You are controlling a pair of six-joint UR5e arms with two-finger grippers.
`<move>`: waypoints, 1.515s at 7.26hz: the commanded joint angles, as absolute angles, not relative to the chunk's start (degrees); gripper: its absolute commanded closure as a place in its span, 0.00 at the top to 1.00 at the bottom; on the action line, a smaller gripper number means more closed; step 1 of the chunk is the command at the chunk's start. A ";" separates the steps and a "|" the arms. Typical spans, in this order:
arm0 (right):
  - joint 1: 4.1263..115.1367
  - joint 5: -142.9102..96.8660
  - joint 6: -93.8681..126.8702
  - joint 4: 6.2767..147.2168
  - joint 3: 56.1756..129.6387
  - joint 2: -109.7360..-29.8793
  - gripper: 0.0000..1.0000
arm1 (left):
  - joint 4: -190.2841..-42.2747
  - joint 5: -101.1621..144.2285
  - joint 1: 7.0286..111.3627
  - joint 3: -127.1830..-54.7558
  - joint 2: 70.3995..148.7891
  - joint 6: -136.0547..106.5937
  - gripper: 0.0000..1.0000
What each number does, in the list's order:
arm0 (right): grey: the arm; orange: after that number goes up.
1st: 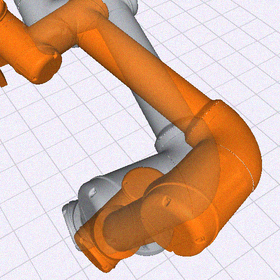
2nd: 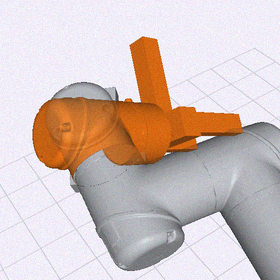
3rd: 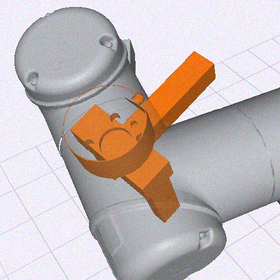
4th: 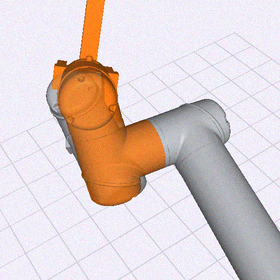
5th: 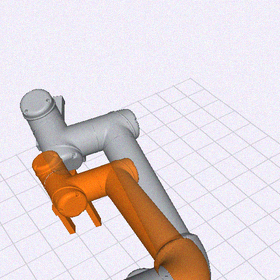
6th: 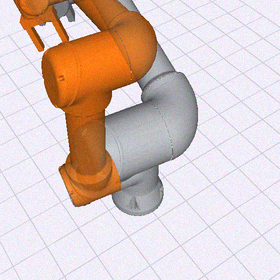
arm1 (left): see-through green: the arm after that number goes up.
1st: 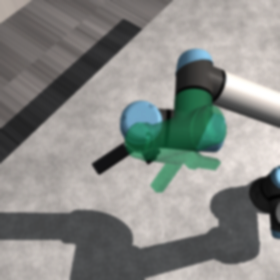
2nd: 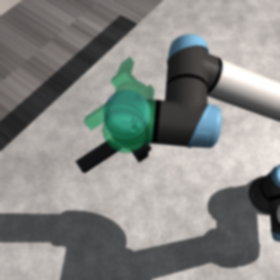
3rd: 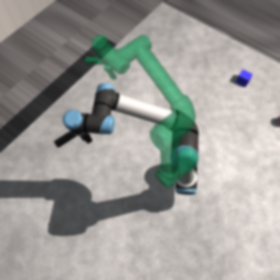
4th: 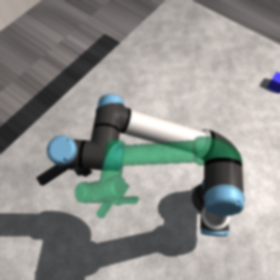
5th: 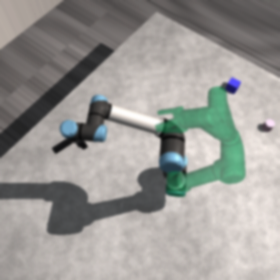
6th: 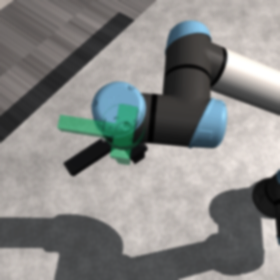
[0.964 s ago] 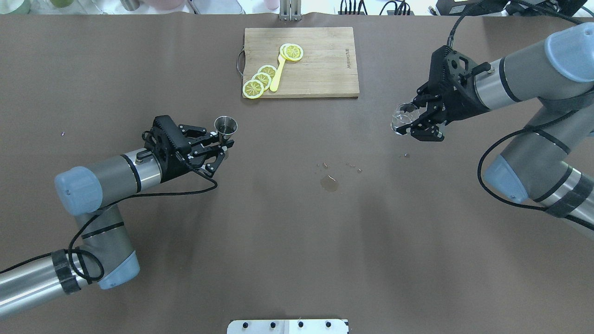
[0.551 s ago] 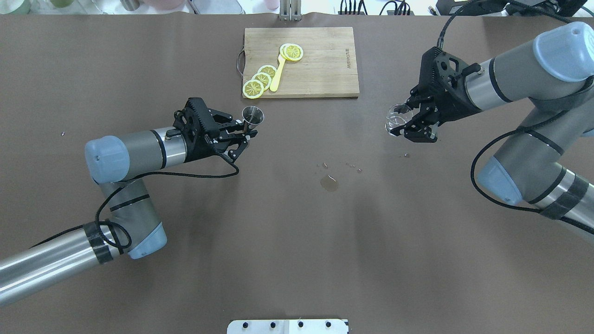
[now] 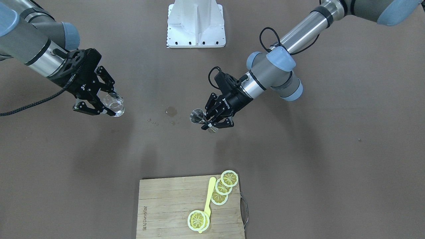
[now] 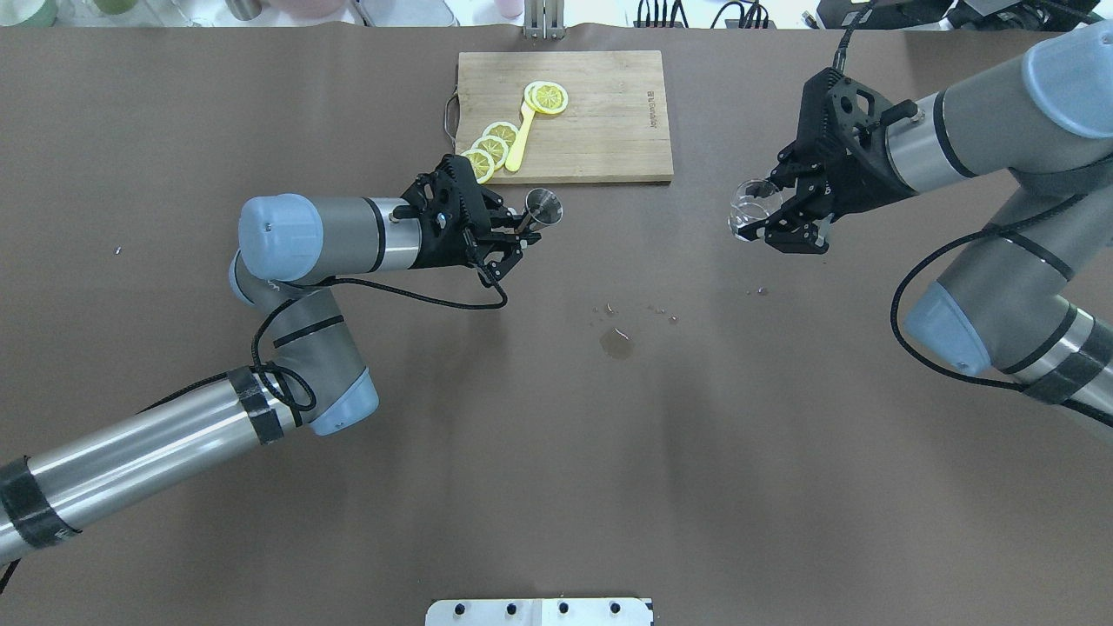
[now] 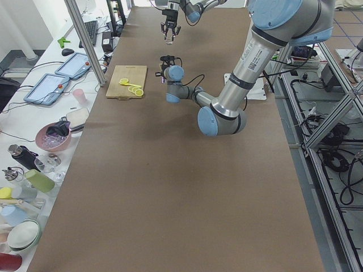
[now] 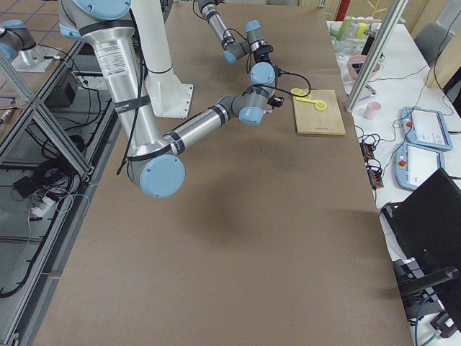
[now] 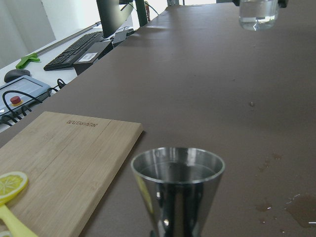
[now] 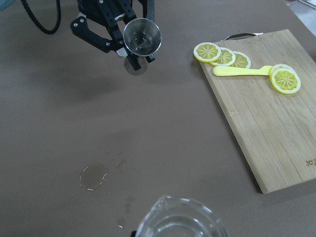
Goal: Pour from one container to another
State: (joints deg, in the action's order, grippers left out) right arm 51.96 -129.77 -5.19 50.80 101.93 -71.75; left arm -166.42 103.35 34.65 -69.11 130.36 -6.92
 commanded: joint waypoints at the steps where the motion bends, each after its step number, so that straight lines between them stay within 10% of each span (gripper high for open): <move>1: 52.03 -129.73 -5.19 52.02 102.83 -71.98 0.00 | -165.94 106.33 34.72 -65.58 134.37 -4.41 0.00; 11: 46.41 -123.23 -11.92 84.15 111.45 -63.04 0.00 | -161.19 117.33 34.02 -58.71 143.88 2.28 0.00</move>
